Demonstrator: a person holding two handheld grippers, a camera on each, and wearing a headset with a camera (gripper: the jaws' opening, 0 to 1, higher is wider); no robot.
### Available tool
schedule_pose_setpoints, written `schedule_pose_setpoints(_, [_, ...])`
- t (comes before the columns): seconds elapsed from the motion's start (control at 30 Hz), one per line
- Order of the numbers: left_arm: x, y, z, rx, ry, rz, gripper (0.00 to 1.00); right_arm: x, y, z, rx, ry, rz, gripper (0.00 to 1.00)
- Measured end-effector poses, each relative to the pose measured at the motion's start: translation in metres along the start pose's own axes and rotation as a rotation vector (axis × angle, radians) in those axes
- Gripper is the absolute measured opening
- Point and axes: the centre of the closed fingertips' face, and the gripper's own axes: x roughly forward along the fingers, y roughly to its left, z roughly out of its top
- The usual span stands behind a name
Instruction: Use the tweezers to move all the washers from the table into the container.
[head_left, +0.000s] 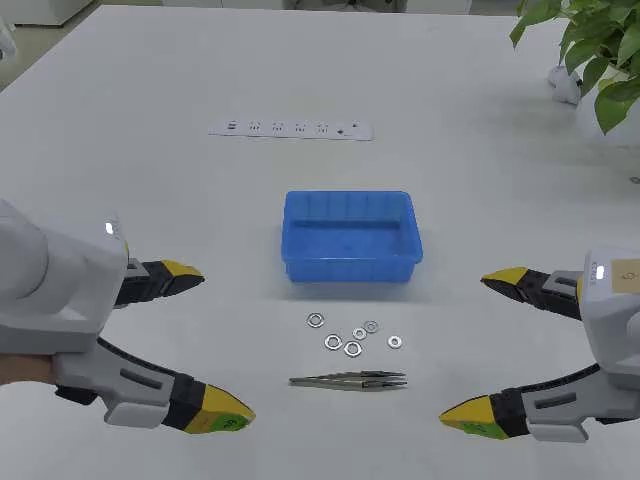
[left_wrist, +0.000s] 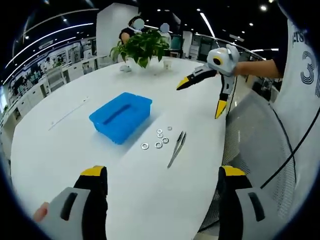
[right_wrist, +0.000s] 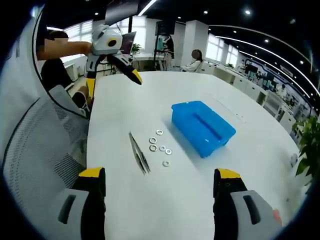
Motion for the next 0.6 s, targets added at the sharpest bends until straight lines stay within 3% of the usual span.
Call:
schedule_pose_setpoints(0.27, [-0.0020, 0.0037, 0.0082, 0.008, -0.040, 0.012, 0.96, -0.0018, -0.0005, 0.0048, -0.012, -0.023, 0.004, 0.88])
schedule_pose_setpoints(0.6, [0.0005, 0.0037, 0.0065, 0.004, -0.040, 0.007, 0.96, -0.0005, -0.0016, 0.0033, -0.018, -0.013, 0.011, 0.88])
